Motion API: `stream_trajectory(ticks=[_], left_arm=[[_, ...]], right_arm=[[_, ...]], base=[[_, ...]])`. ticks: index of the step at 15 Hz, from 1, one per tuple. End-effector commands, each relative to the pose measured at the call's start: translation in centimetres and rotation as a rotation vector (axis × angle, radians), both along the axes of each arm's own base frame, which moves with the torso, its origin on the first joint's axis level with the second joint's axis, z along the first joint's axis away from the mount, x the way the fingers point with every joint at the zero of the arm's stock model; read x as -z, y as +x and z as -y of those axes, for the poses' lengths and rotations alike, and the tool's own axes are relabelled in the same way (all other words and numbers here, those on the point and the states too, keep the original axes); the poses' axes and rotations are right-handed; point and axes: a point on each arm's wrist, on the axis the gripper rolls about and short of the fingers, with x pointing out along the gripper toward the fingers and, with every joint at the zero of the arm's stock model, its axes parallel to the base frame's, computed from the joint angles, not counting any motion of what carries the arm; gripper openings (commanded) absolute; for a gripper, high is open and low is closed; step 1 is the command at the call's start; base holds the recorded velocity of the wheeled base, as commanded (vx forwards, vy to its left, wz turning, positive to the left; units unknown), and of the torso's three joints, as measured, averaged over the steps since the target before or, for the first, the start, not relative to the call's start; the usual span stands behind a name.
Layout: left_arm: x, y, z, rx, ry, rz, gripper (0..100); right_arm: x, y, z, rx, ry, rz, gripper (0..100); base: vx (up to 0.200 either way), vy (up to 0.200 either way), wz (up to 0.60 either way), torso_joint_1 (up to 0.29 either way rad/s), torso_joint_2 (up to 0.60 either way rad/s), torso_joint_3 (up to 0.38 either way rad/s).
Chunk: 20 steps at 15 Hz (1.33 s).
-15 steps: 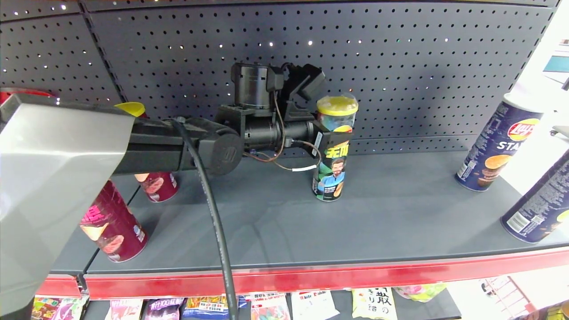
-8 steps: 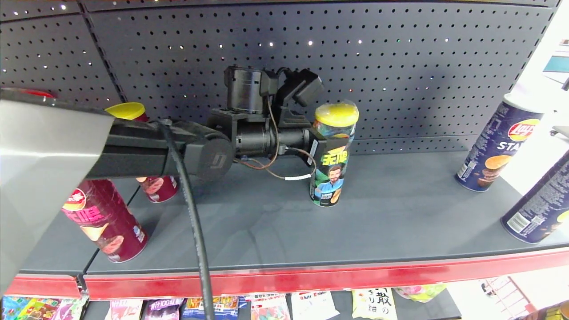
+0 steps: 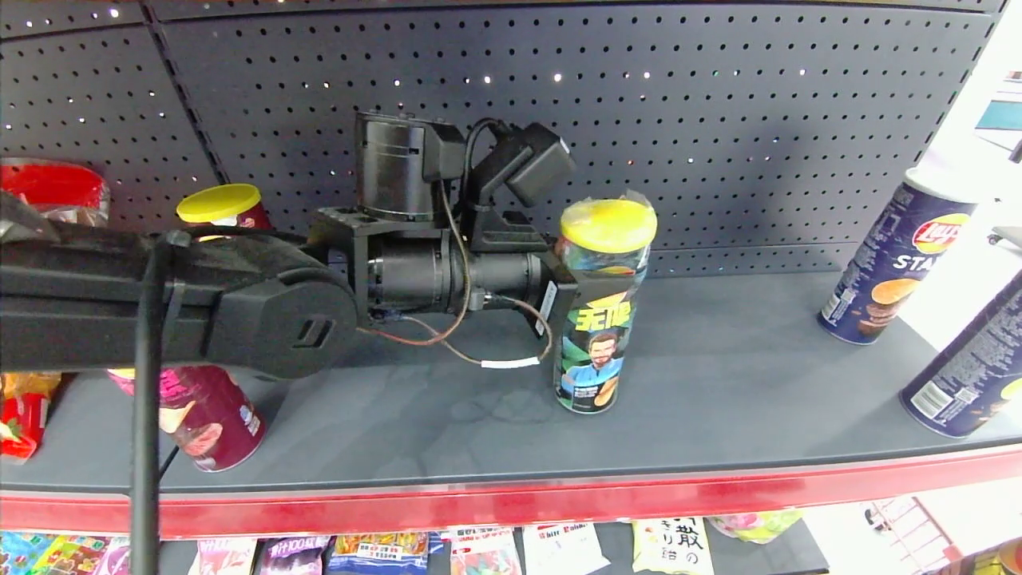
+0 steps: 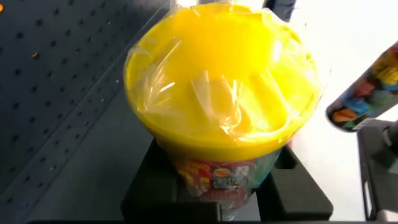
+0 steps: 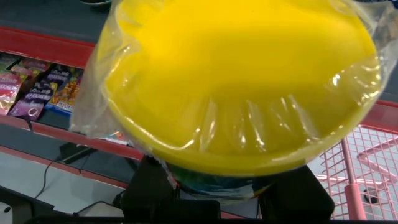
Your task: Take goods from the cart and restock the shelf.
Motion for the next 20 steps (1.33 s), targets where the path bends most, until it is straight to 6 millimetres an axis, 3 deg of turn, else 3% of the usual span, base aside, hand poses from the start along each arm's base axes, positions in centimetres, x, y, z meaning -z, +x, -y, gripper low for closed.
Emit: stream_trajectory(ticks=[1, 4, 20], left_arm=[[0.4, -1.2, 0.3, 0.024, 0.003, -0.005, 0], [1.4, -1.5, 0.0, 0.024, 0.03, -0.024, 0], [1.7, -3.3, -1.6, 0.03, 0.047, -0.061, 0]], right_arm=[[0.0, 0.1, 0.0, -0.001, -0.002, -0.003, 0], [-0.1, 0.1, 0.0, 0.0, -0.002, -0.001, 0], [0.0, 0.1, 0.0, -0.001, -0.002, -0.004, 0]], base=[[0.0, 0.0, 0.0, 0.0, 0.0, 0.0], [0.0, 0.0, 0.0, 0.0, 0.0, 0.0], [0.0, 0.0, 0.0, 0.0, 0.0, 0.0]])
